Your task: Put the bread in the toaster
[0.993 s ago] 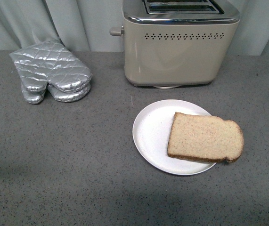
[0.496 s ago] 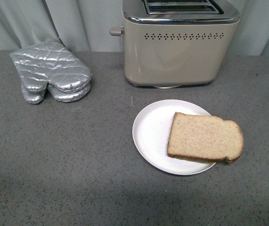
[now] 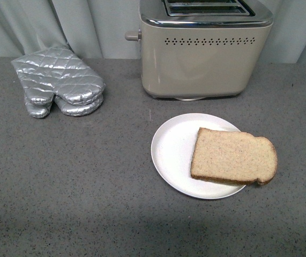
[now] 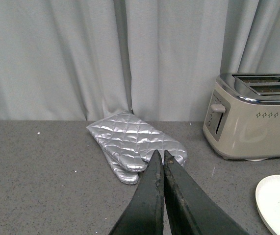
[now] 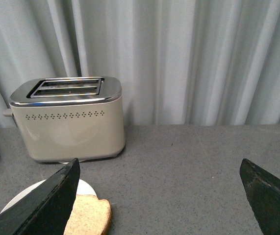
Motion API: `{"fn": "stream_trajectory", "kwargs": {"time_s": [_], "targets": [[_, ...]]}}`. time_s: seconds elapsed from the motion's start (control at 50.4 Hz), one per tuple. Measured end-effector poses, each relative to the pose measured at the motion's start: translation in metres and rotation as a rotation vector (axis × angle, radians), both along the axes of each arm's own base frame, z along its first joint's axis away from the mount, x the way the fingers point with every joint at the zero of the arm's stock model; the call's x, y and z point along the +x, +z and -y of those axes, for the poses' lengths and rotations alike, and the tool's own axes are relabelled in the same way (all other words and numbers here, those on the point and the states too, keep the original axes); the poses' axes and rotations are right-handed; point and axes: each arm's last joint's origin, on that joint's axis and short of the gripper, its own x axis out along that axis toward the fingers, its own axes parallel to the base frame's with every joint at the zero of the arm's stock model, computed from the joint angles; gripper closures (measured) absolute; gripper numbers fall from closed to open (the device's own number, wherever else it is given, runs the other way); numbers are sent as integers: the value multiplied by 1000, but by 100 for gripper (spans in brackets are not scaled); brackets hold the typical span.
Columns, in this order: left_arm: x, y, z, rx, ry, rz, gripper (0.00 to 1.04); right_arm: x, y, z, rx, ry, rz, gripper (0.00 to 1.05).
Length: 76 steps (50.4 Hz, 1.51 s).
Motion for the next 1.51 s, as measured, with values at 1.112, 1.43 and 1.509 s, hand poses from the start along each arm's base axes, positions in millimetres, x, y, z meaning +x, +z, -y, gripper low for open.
{"fn": "stream_trajectory", "kwargs": {"time_s": [1.112, 1.43, 1.509], "targets": [[-25, -3, 0, 0, -2, -5, 81, 0, 0, 0, 0, 0, 0, 10], [-25, -3, 0, 0, -2, -4, 35, 0, 0, 0, 0, 0, 0, 10], [-25, -3, 0, 0, -2, -4, 22, 0, 0, 0, 0, 0, 0, 10]]}}
